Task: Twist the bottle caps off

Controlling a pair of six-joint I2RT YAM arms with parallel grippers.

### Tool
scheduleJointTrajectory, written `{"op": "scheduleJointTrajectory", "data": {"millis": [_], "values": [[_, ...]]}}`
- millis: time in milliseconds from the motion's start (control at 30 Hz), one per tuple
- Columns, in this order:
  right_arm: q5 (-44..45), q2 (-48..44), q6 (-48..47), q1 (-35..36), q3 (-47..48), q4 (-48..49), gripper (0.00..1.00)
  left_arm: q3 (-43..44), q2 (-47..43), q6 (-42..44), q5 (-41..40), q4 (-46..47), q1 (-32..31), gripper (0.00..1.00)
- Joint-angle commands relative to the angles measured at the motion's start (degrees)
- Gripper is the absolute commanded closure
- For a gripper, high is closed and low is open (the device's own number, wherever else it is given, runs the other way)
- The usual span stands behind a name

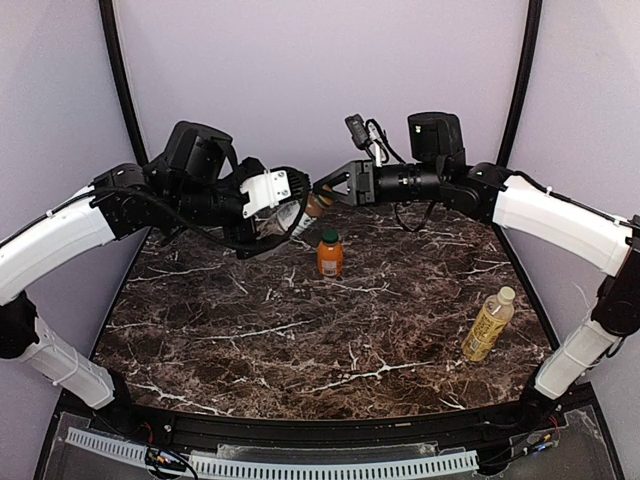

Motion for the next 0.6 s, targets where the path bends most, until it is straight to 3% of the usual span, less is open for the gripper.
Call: {"op": "scheduleJointTrajectory", "data": {"millis": [0,333,567], "values": [[-1.1,-0.9,2.3,1.5,-0.7,7.7,1.0,3.0,2.7,-9.2,-0.9,-1.8,-0.3,0.02],[-3.3,-0.8,3.1,1.6,-1.1,9.1,1.0,3.6,3.8,-18.6,2.3,-2.1,0.5,0.19],[-3.2,-1.6,2.6,1.6,-1.4,9.1,1.0,3.7,3.6,-19.8,4.2,-2.8,3.5,0.32]]}}
